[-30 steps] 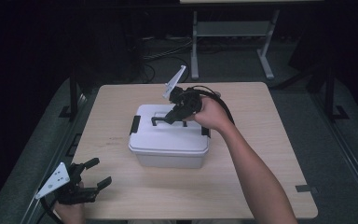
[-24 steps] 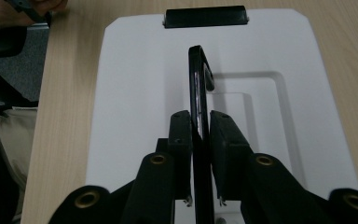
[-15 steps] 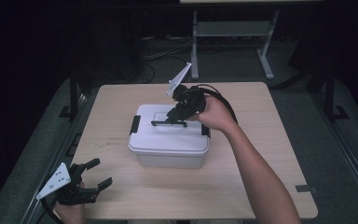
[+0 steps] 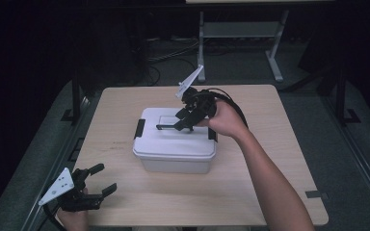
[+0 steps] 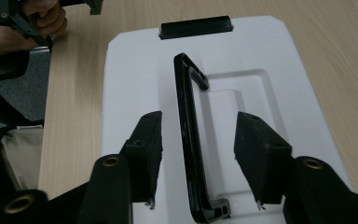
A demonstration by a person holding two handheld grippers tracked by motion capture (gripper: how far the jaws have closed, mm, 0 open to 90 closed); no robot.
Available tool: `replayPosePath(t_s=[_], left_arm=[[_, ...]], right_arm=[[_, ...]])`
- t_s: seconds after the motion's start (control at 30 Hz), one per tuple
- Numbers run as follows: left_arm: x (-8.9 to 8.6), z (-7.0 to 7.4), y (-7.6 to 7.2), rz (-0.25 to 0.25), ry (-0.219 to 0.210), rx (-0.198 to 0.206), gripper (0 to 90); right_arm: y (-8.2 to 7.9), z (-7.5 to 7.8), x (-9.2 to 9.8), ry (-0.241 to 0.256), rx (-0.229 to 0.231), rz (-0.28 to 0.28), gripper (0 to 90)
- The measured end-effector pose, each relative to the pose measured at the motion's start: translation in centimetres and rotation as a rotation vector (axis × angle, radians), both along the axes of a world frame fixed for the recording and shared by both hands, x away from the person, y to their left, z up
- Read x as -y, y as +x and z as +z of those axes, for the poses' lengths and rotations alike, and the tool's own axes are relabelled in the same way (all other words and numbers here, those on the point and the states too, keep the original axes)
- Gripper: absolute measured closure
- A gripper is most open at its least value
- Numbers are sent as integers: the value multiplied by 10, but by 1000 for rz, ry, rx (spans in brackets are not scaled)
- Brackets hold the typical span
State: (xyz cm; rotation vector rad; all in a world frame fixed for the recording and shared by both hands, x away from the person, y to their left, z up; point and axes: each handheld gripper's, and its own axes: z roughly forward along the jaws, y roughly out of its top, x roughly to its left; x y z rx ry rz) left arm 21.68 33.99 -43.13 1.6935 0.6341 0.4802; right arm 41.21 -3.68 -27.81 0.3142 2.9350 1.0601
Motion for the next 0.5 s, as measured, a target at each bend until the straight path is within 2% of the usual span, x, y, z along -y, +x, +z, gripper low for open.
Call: replayPosePath(t_s=[0.5], left_arm=[[1,0,0,1,-2,-1,157]], right_arm=[[-4,3,11,7,10,-25,439]])
